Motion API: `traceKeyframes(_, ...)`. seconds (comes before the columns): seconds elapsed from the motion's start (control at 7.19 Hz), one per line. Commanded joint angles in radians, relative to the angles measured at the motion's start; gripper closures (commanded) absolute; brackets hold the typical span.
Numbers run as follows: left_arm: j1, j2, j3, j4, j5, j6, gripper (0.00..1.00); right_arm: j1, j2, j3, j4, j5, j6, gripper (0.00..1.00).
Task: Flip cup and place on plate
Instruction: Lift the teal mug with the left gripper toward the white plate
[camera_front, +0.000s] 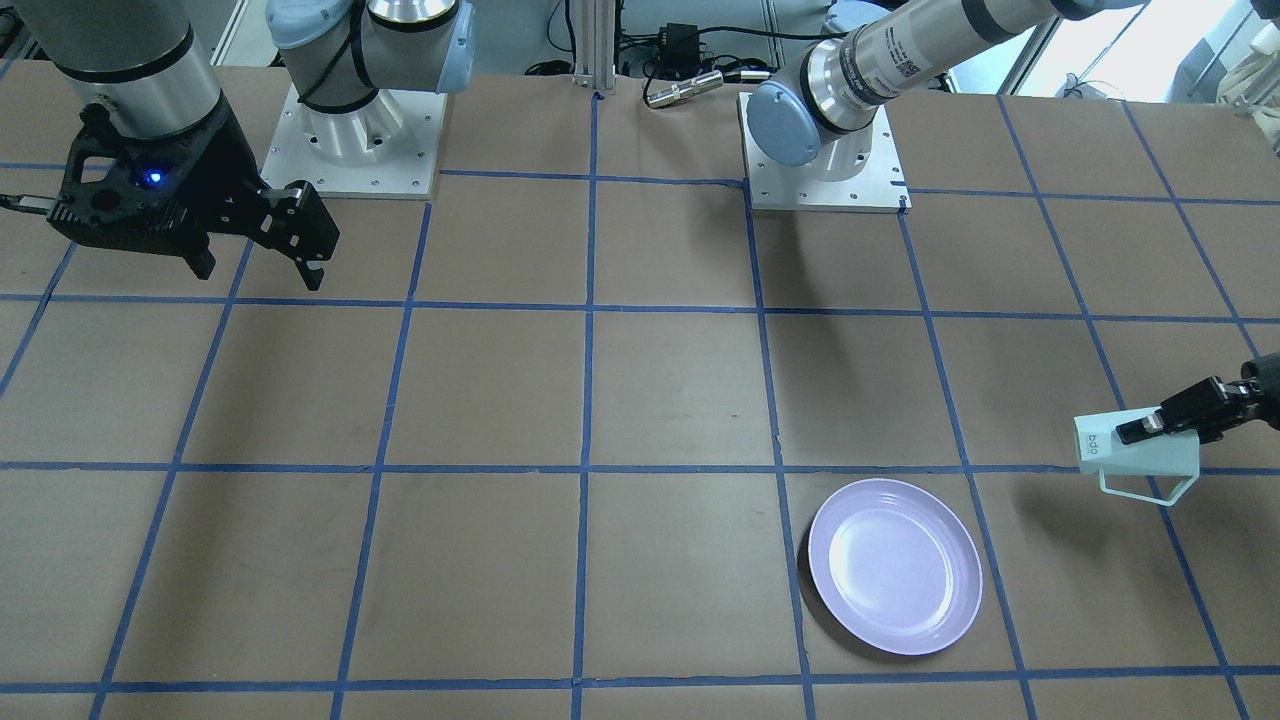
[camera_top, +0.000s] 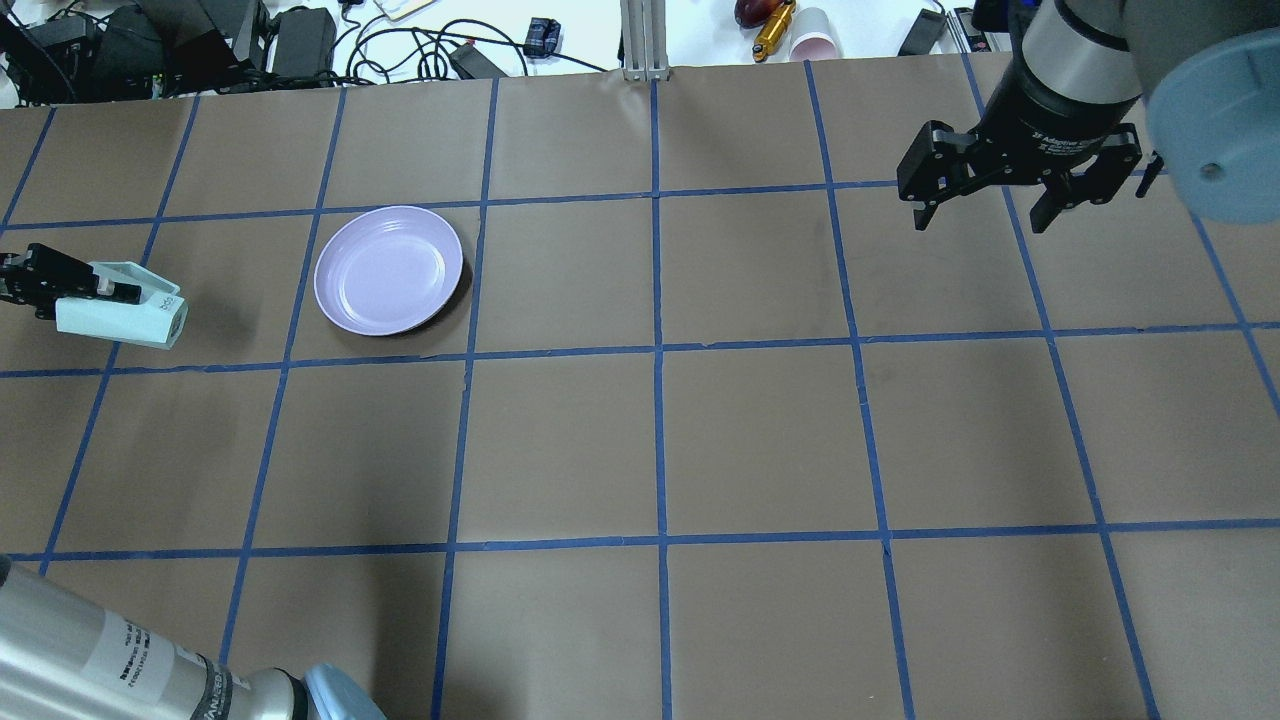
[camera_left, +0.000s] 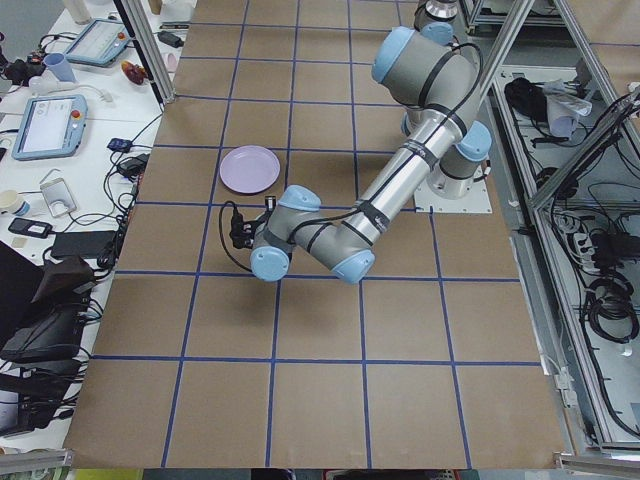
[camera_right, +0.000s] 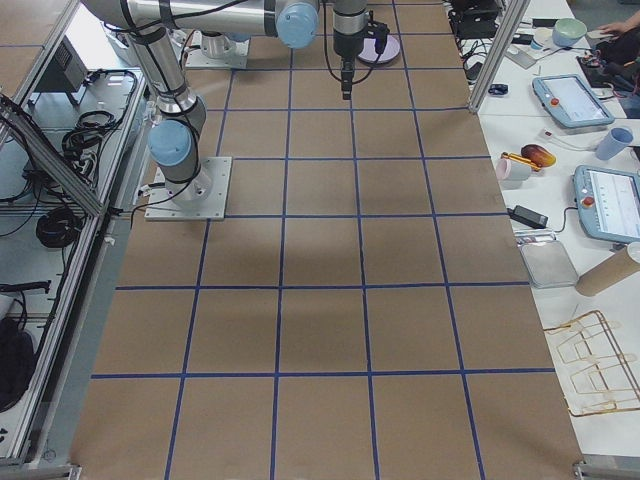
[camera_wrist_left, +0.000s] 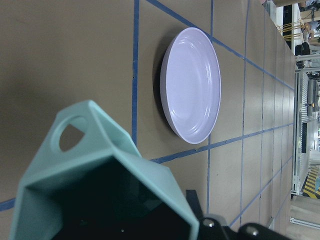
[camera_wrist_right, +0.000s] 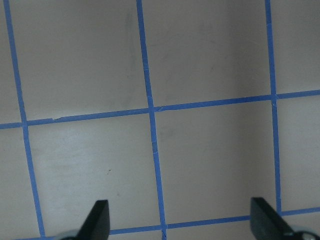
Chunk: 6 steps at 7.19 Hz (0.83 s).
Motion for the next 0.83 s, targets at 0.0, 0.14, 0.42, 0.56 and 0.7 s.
traceKeyframes(0.0, -0.078, 0.051, 0.002, 0.02, 0.021, -0.103, 1.0, 0.0, -0.001, 0.0, 0.0, 0.0, 0.0, 0.0)
traceKeyframes(0.14, -0.118, 0.071, -0.001, 0.055, 0.039, -0.165, 1.0, 0.0, -0.001, 0.0, 0.0, 0.001, 0.0, 0.0)
traceKeyframes(0.42, -0.163, 0.103, 0.0, 0.077, 0.04, -0.261, 1.0, 0.0, 0.001, 0.0, 0.0, 0.0, 0.0, 0.0)
traceKeyframes(0.56, -0.195, 0.114, 0.0, 0.109, 0.041, -0.302, 1.0, 0.0, 0.001, 0.0, 0.0, 0.001, 0.0, 0.0)
traceKeyframes(0.7, -0.238, 0.124, -0.003, 0.129, 0.047, -0.366, 1.0, 0.0, -0.001, 0.0, 0.0, 0.0, 0.0, 0.0)
